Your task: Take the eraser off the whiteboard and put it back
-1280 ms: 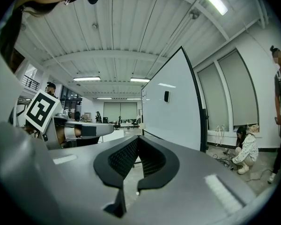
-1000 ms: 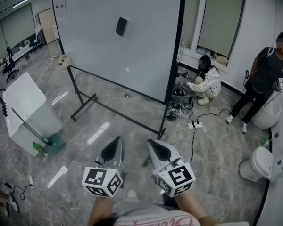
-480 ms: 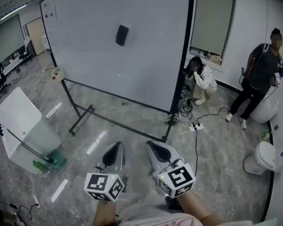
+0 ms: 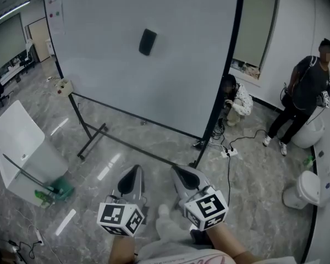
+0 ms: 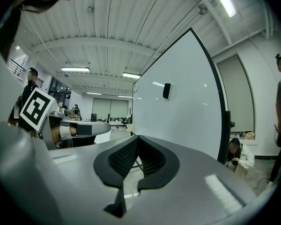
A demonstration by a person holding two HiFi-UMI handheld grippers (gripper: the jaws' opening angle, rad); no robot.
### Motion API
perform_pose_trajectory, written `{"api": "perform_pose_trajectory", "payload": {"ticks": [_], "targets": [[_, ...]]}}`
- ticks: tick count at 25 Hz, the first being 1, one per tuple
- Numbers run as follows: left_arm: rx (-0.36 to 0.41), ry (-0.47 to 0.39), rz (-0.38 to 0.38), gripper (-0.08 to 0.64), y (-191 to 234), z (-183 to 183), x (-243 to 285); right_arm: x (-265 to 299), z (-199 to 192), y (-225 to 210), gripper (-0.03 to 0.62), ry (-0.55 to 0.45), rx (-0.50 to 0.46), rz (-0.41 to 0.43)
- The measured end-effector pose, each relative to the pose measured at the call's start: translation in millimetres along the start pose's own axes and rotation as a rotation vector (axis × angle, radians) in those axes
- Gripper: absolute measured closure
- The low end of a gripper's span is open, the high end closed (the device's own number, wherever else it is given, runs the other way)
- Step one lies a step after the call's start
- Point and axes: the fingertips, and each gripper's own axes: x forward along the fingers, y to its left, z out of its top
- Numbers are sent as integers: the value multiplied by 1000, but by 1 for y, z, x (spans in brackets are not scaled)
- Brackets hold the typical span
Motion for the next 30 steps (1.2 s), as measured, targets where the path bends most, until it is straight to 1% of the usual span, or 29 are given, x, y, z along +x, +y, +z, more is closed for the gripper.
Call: {"api": "perform_pose_trajectory", "payload": {"ticks": [7, 10, 20, 21, 22, 23, 26, 30], "targets": [[55, -25, 2, 561, 22, 21, 54, 43, 5, -25, 592, -12, 13, 19], [79, -39, -6, 560, 32, 32, 81, 64, 12, -39, 592, -32, 10, 25], [176, -123, -32, 560, 61, 96, 178, 130, 43, -92, 592, -87, 7, 49], [191, -132, -37, 555, 63, 103, 187, 136, 46, -96, 592, -93, 4, 51], [207, -140, -43, 512, 65, 110, 194, 141, 49, -101, 592, -100, 2, 51], [222, -149, -49, 495, 66, 117, 202, 146, 53, -105, 592, -106, 1, 48], [263, -173, -60, 478, 69, 135, 221, 158, 56, -116, 592, -116, 2, 48], [324, -173, -88, 410, 73, 150, 245, 170, 56, -120, 592, -119, -4, 60]]}}
